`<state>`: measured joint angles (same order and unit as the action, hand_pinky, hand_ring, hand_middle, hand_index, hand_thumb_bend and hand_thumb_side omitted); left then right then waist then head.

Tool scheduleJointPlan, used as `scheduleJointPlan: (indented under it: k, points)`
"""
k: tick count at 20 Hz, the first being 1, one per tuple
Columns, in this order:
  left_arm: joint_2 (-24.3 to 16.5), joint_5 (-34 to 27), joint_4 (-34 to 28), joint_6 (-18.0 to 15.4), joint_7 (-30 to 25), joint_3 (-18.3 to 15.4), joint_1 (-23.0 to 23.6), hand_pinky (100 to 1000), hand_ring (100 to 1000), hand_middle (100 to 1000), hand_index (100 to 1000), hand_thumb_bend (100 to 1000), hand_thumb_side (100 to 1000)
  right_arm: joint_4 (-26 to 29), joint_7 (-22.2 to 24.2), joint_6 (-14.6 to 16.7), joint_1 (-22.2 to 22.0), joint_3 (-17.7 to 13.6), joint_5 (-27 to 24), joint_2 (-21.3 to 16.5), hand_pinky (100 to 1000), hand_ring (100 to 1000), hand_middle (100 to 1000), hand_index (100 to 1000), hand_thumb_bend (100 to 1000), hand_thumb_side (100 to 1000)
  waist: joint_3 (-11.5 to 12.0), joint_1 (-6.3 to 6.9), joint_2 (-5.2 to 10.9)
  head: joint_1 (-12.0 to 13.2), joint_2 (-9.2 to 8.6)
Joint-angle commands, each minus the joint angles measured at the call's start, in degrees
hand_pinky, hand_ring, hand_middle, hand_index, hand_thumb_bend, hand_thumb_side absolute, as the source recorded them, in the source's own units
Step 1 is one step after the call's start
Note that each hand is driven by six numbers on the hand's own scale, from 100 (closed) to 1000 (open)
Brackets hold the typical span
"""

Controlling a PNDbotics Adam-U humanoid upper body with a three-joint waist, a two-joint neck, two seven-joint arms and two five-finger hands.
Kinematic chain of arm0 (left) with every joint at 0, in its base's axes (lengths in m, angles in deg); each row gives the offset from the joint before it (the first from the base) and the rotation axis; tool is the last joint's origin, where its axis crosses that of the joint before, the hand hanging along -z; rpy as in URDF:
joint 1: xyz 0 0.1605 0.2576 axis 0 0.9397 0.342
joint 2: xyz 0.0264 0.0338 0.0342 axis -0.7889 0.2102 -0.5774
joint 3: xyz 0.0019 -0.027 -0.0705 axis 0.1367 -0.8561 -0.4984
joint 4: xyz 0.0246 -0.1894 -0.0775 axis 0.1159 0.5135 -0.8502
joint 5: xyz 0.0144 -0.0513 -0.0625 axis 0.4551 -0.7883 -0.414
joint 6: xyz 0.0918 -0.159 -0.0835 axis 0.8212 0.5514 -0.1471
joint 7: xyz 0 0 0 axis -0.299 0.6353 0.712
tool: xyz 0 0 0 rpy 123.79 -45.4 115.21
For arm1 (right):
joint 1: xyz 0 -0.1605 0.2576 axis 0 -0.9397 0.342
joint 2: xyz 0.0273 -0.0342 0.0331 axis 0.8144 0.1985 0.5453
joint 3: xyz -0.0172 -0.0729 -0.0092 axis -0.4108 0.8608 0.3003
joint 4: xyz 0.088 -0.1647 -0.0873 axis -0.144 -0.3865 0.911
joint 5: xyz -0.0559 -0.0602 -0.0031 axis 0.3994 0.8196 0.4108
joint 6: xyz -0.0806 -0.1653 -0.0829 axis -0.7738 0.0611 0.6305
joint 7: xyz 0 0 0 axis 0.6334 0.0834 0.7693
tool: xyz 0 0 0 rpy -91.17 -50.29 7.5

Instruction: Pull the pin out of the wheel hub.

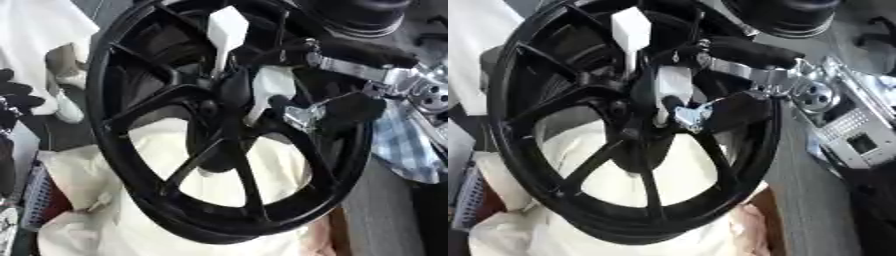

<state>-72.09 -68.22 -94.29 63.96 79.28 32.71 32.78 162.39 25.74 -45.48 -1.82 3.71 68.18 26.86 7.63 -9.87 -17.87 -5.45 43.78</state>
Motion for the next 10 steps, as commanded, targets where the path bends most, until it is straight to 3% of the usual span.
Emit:
scheduleJointPlan:
  k: [1,7,10]
  points:
    - [0.12,0.09,-0.94,-0.25,0.04,-0.27,-0.52,735,576,568,759,100,731,0.53,0.33,0.19,0.17,-0.72,0.38,-1.03,911,900,803,950,100,643,-0.22,0.68,0.66,-0.68,0.33]
    - [0.22,0.17,-0.94,-0.28,-0.14,-0.19,-0.57,735,575,568,759,100,731,0.53,0.35,-0.21,0.05,-1.03,0.16,-0.98,907,895,786,948,100,657,-0.28,0.78,0.49,-1.02,0.33]
    - [0.32,0.52,-0.94,-0.17,-0.29,-0.10,-0.63,736,575,569,759,100,732,0.53,0.84,0.00,0.05,-1.24,-0.53,-0.81,906,890,746,928,100,714,-0.24,0.79,0.31,-1.14,0.33]
